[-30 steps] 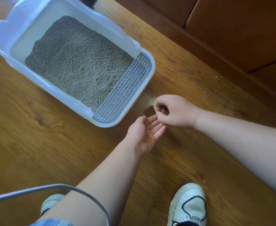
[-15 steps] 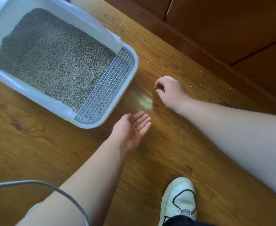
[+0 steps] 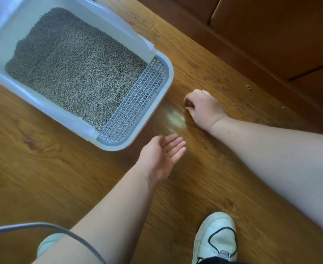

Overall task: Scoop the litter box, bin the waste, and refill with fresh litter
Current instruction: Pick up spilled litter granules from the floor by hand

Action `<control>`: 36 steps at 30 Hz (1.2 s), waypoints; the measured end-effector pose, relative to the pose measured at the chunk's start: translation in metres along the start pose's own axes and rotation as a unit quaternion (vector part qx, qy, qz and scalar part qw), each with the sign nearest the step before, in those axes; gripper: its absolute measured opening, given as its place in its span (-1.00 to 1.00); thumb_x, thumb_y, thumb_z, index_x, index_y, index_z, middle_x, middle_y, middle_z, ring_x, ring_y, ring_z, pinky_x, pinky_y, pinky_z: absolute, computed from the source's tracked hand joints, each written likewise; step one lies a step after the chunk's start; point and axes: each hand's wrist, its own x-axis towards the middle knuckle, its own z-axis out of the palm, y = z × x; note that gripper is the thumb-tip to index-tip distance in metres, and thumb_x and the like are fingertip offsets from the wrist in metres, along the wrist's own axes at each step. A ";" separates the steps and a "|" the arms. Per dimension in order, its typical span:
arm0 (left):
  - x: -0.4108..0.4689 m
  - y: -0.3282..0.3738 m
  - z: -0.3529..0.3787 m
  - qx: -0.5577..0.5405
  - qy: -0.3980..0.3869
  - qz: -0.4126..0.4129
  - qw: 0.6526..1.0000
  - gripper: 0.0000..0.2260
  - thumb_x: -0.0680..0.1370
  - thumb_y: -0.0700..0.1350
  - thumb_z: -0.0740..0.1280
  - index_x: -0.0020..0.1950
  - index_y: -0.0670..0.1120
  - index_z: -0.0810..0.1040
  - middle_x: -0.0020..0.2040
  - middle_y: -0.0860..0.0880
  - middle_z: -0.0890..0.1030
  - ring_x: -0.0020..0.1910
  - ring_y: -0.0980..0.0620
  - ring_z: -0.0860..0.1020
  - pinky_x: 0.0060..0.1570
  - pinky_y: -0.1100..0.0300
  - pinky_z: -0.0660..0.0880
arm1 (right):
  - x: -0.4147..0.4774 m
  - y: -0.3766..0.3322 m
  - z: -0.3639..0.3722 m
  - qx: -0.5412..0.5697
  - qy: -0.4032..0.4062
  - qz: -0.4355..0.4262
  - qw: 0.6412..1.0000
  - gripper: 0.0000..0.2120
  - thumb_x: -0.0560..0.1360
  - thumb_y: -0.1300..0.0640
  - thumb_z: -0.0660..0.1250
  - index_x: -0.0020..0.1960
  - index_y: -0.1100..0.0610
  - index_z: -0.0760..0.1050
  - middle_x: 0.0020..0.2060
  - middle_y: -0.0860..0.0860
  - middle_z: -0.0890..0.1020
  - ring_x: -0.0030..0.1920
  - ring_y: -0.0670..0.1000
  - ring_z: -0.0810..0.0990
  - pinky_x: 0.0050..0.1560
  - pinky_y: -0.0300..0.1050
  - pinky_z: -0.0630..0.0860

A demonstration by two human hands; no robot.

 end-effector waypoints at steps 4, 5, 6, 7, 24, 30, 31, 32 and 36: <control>-0.001 -0.001 0.002 0.002 -0.003 -0.001 1.000 -0.62 0.68 -0.10 0.01 0.20 -0.30 0.53 0.18 -0.27 0.60 0.09 -0.15 0.62 0.14 -0.01 0.56 | 0.002 -0.001 0.001 -0.032 -0.005 -0.025 0.999 -0.87 0.59 0.16 0.21 -0.05 0.04 0.52 -0.08 -0.02 0.51 0.03 0.09 0.46 -0.01 0.07 0.54; -0.001 -0.002 0.002 0.003 -0.004 -0.001 1.000 -0.62 0.68 -0.10 0.01 0.21 -0.30 0.53 0.18 -0.27 0.59 0.08 -0.15 0.62 0.14 -0.01 0.55 | 0.002 -0.002 0.001 -0.037 -0.006 -0.024 0.999 -0.87 0.59 0.17 0.20 -0.06 0.04 0.51 -0.08 -0.02 0.51 0.02 0.09 0.45 -0.02 0.06 0.53; -0.001 -0.002 0.002 0.004 -0.004 -0.001 1.000 -0.62 0.68 -0.11 0.01 0.21 -0.31 0.52 0.18 -0.27 0.59 0.08 -0.15 0.62 0.14 -0.01 0.55 | 0.002 -0.003 0.001 -0.039 -0.005 -0.024 0.999 -0.86 0.59 0.18 0.19 -0.07 0.04 0.50 -0.08 -0.02 0.51 0.02 0.09 0.45 -0.03 0.06 0.53; -0.001 -0.001 0.001 0.004 -0.003 0.000 1.000 -0.62 0.68 -0.11 0.02 0.21 -0.31 0.52 0.18 -0.27 0.60 0.08 -0.15 0.63 0.14 -0.01 0.56 | 0.002 -0.003 0.001 -0.040 -0.004 -0.025 0.999 -0.86 0.59 0.18 0.19 -0.07 0.03 0.49 -0.08 -0.02 0.51 0.02 0.10 0.45 -0.04 0.07 0.53; -0.001 -0.005 0.000 0.003 0.013 0.008 1.000 -0.62 0.67 -0.11 0.03 0.21 -0.31 0.54 0.17 -0.28 0.61 0.06 -0.16 0.64 0.10 -0.01 0.58 | 0.000 0.003 0.000 0.006 -0.010 -0.020 1.000 -0.90 0.58 0.15 0.26 -0.01 0.04 0.55 -0.04 0.00 0.56 0.05 0.11 0.54 0.08 0.02 0.53; -0.003 -0.003 0.000 0.003 0.010 0.010 1.000 -0.61 0.68 -0.10 0.01 0.19 -0.31 0.53 0.15 -0.27 0.60 0.05 -0.15 0.63 0.13 -0.01 0.56 | 0.002 -0.002 0.003 -0.009 -0.007 -0.017 1.000 -0.90 0.58 0.15 0.24 -0.08 -0.01 0.47 -0.07 -0.03 0.55 -0.01 0.10 0.54 -0.05 -0.04 0.52; -0.004 -0.003 0.000 0.003 0.010 0.011 1.000 -0.61 0.68 -0.10 0.01 0.19 -0.31 0.53 0.15 -0.27 0.60 0.05 -0.15 0.63 0.13 -0.01 0.56 | 0.002 -0.003 0.003 -0.015 -0.009 -0.023 1.000 -0.89 0.59 0.15 0.23 -0.08 -0.01 0.46 -0.07 -0.03 0.54 -0.01 0.10 0.54 -0.04 -0.01 0.54; -0.004 -0.003 0.000 0.003 0.010 0.011 1.000 -0.61 0.68 -0.10 0.01 0.19 -0.31 0.53 0.15 -0.27 0.60 0.05 -0.15 0.63 0.12 -0.01 0.56 | 0.002 -0.005 0.003 -0.022 -0.013 -0.031 0.999 -0.90 0.59 0.15 0.22 -0.07 0.00 0.46 -0.06 -0.03 0.54 0.00 0.10 0.53 -0.03 0.02 0.55; -0.005 -0.004 0.000 0.003 0.010 0.010 1.000 -0.62 0.68 -0.11 0.02 0.22 -0.31 0.52 0.16 -0.27 0.60 0.06 -0.16 0.63 0.12 -0.01 0.57 | 0.000 -0.005 -0.001 -0.004 -0.014 -0.028 0.999 -0.91 0.59 0.14 0.25 0.01 0.05 0.54 -0.01 0.00 0.55 0.05 0.08 0.52 0.02 -0.09 0.47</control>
